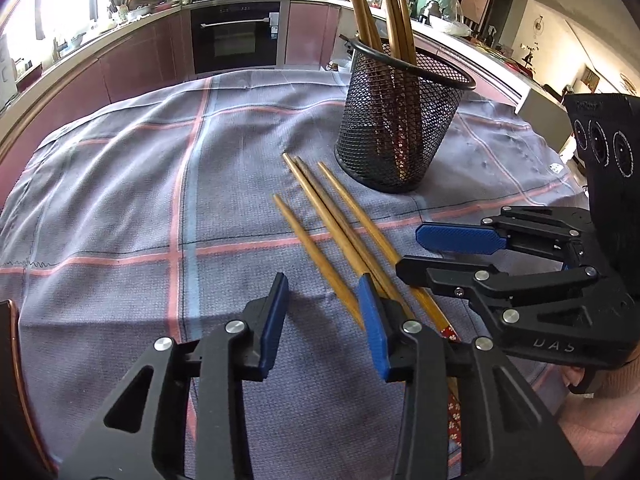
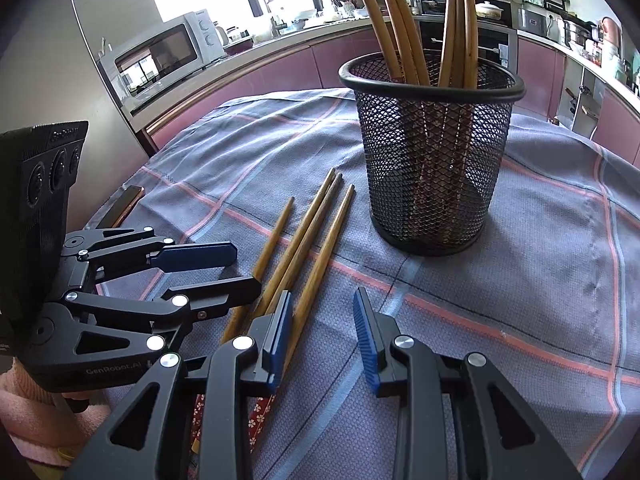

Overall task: Organize utensils
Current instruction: 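Grasp one chopstick with the right tool while the left tool grasps another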

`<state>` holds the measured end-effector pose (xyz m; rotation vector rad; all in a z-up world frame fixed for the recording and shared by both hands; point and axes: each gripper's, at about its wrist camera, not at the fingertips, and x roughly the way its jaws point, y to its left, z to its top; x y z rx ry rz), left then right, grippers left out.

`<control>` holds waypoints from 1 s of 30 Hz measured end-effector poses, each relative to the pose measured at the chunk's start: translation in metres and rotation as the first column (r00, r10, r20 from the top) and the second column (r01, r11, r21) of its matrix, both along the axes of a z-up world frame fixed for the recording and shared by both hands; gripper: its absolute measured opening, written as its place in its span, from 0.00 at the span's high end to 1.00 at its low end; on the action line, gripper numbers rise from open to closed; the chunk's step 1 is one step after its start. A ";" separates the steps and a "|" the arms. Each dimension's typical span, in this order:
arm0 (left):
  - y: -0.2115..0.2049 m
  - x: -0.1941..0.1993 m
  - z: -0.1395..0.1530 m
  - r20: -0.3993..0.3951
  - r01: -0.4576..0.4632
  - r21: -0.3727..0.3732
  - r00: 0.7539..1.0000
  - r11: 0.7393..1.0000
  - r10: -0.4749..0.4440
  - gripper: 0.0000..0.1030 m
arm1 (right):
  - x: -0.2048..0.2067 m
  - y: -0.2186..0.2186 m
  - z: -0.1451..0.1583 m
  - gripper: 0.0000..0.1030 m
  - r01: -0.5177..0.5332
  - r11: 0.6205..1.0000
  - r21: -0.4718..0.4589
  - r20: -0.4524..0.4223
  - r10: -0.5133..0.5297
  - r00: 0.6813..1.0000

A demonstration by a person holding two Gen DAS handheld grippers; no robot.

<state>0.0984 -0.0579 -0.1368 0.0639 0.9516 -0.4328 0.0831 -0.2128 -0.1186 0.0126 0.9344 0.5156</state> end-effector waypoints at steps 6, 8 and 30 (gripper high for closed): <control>0.008 0.002 0.000 -0.009 0.021 0.003 1.000 1.000 -0.021 0.77 | 0.002 0.004 0.000 0.71 -0.003 1.000 -0.012 0.003 0.003 1.000; 0.010 0.004 0.000 -0.010 0.031 0.003 0.999 1.000 -0.031 0.80 | 0.003 0.006 0.000 0.71 -0.005 1.000 -0.014 0.004 0.005 1.000; 0.012 0.012 -0.001 0.015 0.018 0.058 1.000 0.998 -0.019 0.84 | 0.013 0.027 -0.001 0.79 -0.015 0.993 -0.116 0.057 0.022 0.998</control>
